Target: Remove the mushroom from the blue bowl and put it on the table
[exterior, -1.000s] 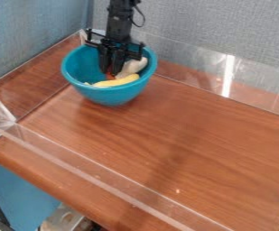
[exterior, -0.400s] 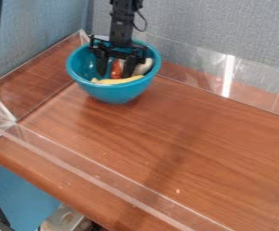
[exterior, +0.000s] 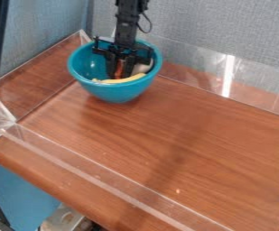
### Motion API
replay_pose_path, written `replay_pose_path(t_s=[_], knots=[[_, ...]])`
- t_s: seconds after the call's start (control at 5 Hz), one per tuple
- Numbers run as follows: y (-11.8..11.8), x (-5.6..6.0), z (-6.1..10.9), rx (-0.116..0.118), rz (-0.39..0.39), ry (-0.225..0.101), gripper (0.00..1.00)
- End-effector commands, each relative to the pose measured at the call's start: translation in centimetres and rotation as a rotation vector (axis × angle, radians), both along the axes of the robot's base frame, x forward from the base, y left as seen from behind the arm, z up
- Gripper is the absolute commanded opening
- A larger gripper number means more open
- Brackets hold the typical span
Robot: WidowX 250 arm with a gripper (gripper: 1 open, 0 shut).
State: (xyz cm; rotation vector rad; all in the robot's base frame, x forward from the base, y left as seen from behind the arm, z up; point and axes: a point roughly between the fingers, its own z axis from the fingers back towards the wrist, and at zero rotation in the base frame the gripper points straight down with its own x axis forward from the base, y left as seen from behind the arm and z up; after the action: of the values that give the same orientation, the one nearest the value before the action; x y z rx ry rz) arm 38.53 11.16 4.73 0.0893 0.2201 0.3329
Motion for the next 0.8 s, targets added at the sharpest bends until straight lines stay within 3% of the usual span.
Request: replay_pose_path(t_s=[0.0, 0.4, 0.6], knots=[[-1.7, 0.1, 2.1, -0.004, -0.093, -0.055, 0.00], [0.4, -1.1, 6.3, -0.040, 0.005, -0.121, 0.00], [0.1, -1.2, 8.4, -0.070, 0.042, -0.160, 0.00]])
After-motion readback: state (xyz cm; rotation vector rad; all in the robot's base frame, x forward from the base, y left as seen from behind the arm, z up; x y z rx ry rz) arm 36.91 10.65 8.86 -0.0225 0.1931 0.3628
